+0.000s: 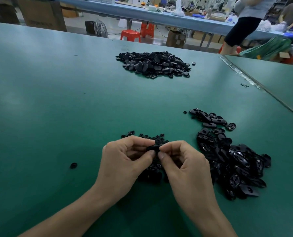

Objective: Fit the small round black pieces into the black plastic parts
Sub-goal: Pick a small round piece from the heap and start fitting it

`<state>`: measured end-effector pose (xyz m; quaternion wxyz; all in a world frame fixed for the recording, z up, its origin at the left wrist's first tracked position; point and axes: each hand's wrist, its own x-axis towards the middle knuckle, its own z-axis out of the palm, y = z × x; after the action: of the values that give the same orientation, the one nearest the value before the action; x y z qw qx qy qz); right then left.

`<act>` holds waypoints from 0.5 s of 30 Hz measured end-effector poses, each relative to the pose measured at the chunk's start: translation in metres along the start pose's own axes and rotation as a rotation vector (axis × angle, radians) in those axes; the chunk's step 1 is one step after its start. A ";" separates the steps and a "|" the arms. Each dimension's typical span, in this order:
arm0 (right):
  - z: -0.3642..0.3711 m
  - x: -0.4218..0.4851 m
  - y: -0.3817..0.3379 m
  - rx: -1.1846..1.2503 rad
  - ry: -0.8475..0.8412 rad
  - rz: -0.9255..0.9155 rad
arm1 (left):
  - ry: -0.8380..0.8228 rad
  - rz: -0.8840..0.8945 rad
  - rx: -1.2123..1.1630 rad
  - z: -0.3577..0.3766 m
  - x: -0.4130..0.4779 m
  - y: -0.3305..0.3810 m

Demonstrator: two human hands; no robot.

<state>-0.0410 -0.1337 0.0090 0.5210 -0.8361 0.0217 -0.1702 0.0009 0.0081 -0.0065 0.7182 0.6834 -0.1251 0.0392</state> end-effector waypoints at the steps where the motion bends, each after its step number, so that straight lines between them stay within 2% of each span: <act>1: -0.001 0.000 0.000 0.004 -0.010 0.001 | -0.004 0.003 0.004 0.000 0.000 0.000; 15: 0.002 -0.005 -0.005 -0.105 0.060 -0.082 | -0.032 0.047 0.103 0.001 -0.001 -0.002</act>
<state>-0.0456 -0.1291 0.0113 0.4683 -0.8569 0.0119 -0.2152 0.0000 0.0070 -0.0091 0.6790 0.7167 -0.1504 0.0513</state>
